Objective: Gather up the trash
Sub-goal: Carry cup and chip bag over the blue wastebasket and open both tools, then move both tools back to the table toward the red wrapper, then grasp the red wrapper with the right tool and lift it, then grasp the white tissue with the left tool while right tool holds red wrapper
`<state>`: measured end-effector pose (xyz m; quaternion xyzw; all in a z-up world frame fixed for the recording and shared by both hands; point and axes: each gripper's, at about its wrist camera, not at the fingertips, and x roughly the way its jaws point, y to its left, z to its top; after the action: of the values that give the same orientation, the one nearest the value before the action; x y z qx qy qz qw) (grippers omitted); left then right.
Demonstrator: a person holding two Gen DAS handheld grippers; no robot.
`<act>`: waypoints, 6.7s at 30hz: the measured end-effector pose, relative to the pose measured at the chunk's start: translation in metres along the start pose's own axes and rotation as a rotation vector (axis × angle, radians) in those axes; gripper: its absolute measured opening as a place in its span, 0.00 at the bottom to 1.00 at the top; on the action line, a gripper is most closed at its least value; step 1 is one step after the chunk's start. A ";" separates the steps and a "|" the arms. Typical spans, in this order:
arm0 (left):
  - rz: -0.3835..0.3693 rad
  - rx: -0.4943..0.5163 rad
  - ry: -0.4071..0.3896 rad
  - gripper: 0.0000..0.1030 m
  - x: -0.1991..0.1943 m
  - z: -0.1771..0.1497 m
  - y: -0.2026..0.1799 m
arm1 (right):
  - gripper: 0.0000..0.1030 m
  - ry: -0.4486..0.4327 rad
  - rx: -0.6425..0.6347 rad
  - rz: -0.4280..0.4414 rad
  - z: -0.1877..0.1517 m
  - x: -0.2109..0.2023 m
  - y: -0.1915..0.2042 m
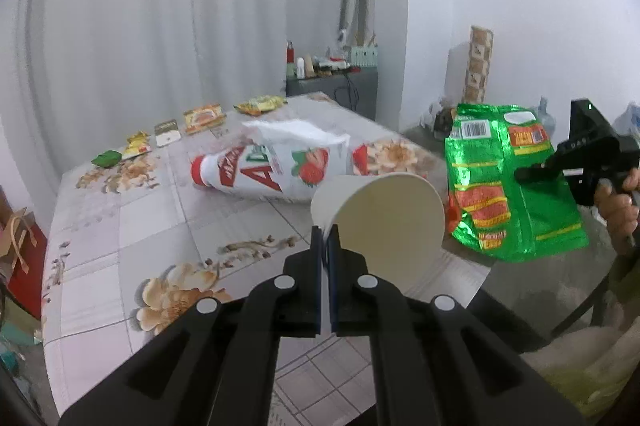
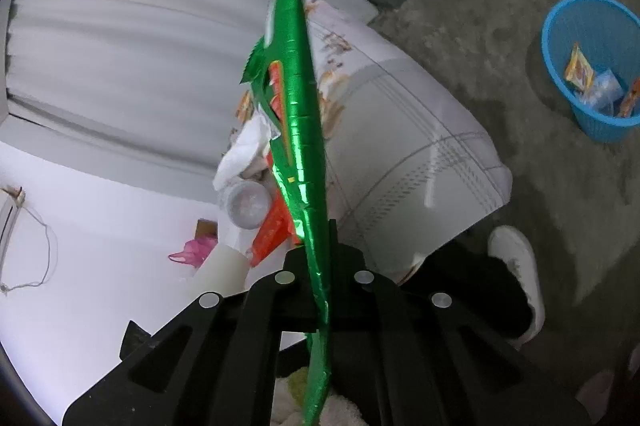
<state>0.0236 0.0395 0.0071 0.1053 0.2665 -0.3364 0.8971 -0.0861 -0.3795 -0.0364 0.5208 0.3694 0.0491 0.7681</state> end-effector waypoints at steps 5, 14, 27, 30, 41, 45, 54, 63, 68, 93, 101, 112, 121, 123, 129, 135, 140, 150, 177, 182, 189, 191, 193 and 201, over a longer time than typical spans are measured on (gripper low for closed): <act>-0.011 -0.010 -0.068 0.02 -0.022 0.011 0.001 | 0.00 -0.044 -0.021 0.014 0.000 -0.015 0.006; -0.144 0.009 -0.171 0.02 -0.028 0.054 -0.024 | 0.00 -0.183 -0.006 0.025 0.004 -0.063 -0.001; -0.498 0.078 -0.039 0.02 0.065 0.154 -0.143 | 0.00 -0.513 0.212 -0.134 0.009 -0.161 -0.091; -0.543 0.119 0.057 0.02 0.103 0.172 -0.188 | 0.00 -0.506 0.295 -0.125 0.013 -0.148 -0.118; -0.591 0.189 0.519 0.02 0.277 0.174 -0.334 | 0.00 -0.441 0.668 -0.067 0.043 -0.078 -0.247; -0.538 0.144 0.675 0.02 0.353 0.159 -0.369 | 0.00 -0.427 0.739 -0.090 0.062 -0.058 -0.279; -0.432 -0.059 0.914 0.21 0.471 0.111 -0.399 | 0.56 -0.419 0.876 -0.175 0.090 -0.028 -0.344; -0.433 -0.048 0.863 0.27 0.460 0.120 -0.395 | 0.61 -0.526 0.862 -0.241 0.064 -0.052 -0.341; -0.480 -0.024 0.777 0.30 0.423 0.158 -0.385 | 0.58 -0.554 0.735 -0.345 0.065 -0.071 -0.313; -0.250 -0.333 0.173 0.72 0.078 0.160 0.020 | 0.66 -0.221 -0.112 -0.206 0.057 0.000 -0.017; -0.167 -0.472 0.160 0.72 0.073 0.084 0.079 | 0.66 0.059 -0.086 -0.059 0.015 0.078 0.031; -0.189 -0.572 0.151 0.72 0.079 0.038 0.107 | 0.49 0.230 0.057 -0.057 -0.003 0.157 0.046; -0.233 -0.553 0.127 0.72 0.080 0.026 0.098 | 0.37 0.216 0.123 -0.073 0.003 0.184 0.054; -0.233 -0.541 0.115 0.72 0.078 0.027 0.096 | 0.33 0.215 0.124 -0.080 0.002 0.185 0.055; -0.242 -0.515 0.080 0.72 0.076 0.029 0.095 | 0.13 0.208 0.140 -0.103 0.000 0.194 0.053; -0.252 -0.514 0.051 0.72 0.076 0.034 0.098 | 0.08 0.183 0.103 -0.121 -0.002 0.184 0.051; -0.240 -0.494 0.011 0.72 0.076 0.050 0.105 | 0.06 0.142 0.027 -0.169 0.003 0.171 0.055; -0.312 -0.516 0.098 0.60 0.127 0.100 0.129 | 0.06 0.091 -0.051 -0.227 0.008 0.151 0.050; -0.187 -0.267 0.171 0.01 0.163 0.155 0.100 | 0.05 0.057 -0.098 -0.166 0.014 0.141 0.049; -0.244 -0.272 0.063 0.01 0.127 0.179 0.092 | 0.04 0.012 -0.123 -0.139 0.015 0.125 0.058; -0.311 -0.261 0.034 0.01 0.106 0.189 0.069 | 0.03 -0.050 -0.134 -0.116 0.016 0.099 0.057; -0.333 -0.253 0.038 0.01 0.106 0.190 0.061 | 0.03 -0.073 -0.128 -0.112 0.018 0.091 0.054; -0.354 -0.241 0.035 0.01 0.107 0.194 0.050 | 0.03 -0.097 -0.116 -0.108 0.023 0.083 0.049; -0.461 -0.161 0.034 0.01 0.111 0.217 -0.016 | 0.02 -0.245 -0.076 -0.107 0.037 0.033 0.030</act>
<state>0.1711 -0.1133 0.1270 -0.0245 0.3244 -0.5081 0.7975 -0.0303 -0.3795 -0.0217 0.4729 0.2982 -0.0418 0.8281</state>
